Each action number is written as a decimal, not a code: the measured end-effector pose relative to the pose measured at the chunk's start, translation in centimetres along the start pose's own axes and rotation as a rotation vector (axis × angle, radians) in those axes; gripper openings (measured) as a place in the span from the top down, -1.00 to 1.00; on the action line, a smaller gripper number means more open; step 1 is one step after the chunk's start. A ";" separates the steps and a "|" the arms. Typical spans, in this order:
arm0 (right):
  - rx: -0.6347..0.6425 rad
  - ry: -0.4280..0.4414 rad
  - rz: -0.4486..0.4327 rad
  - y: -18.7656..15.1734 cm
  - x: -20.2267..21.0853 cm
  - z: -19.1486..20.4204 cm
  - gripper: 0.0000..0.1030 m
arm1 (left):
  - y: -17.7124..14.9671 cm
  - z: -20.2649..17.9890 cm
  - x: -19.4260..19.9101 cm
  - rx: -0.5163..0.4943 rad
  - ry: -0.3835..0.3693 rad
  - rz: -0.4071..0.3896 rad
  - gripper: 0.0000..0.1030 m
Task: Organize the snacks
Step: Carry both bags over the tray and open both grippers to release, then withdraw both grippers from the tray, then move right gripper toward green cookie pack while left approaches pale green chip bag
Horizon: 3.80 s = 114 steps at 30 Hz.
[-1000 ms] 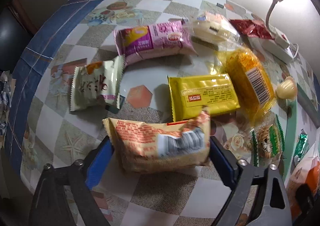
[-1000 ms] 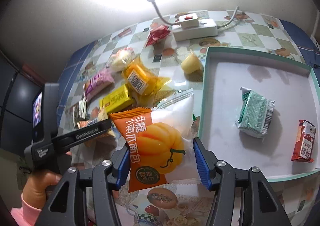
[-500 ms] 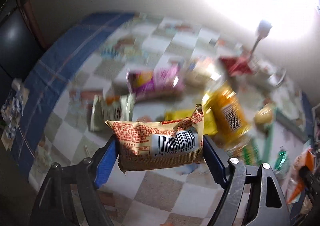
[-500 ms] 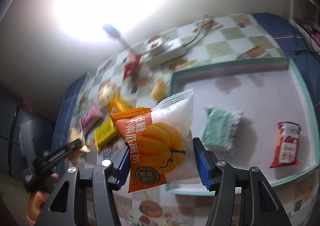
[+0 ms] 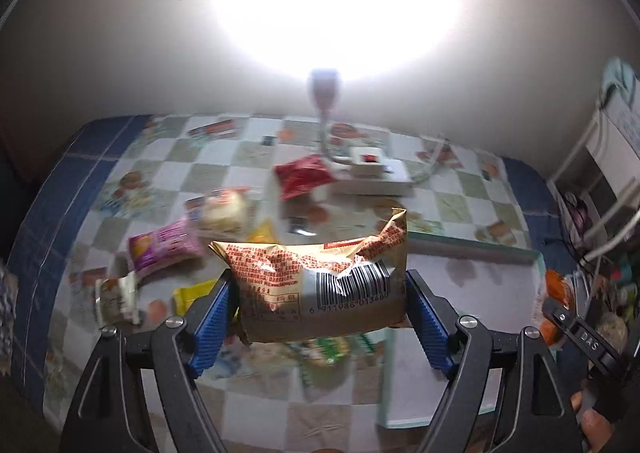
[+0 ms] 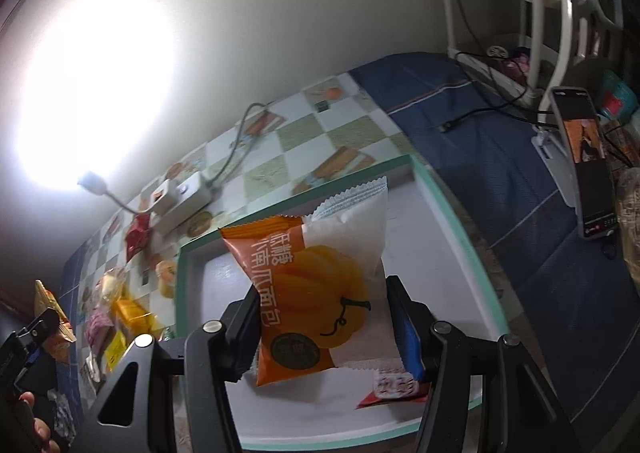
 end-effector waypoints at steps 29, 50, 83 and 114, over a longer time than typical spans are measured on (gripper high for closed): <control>-0.013 -0.158 -0.064 4.2 -4.2 -4.6 -0.17 | 3.1 -19.0 -12.9 -0.206 -0.197 0.169 -0.59; 0.023 -0.141 -0.006 3.7 -5.4 -3.8 -0.46 | 3.3 -16.9 -13.0 -0.117 -0.213 0.164 -0.87; 0.183 0.153 -0.151 0.0 5.4 8.8 -1.00 | -3.8 12.7 3.0 0.201 0.332 -0.045 -0.94; 0.530 0.167 0.200 -17.3 -3.2 20.0 -1.00 | -15.5 28.2 1.9 0.582 0.318 0.099 -0.97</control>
Point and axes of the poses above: each gripper's, at about its wrist camera, not at the fingertips, and x roughly against the way its jaws point, z to its left, y to its top, the point moved 9 cm from there along -x, roughly the way its jaws point, and after that the axes turned 15 degrees about -x, right-handed, at the moved point
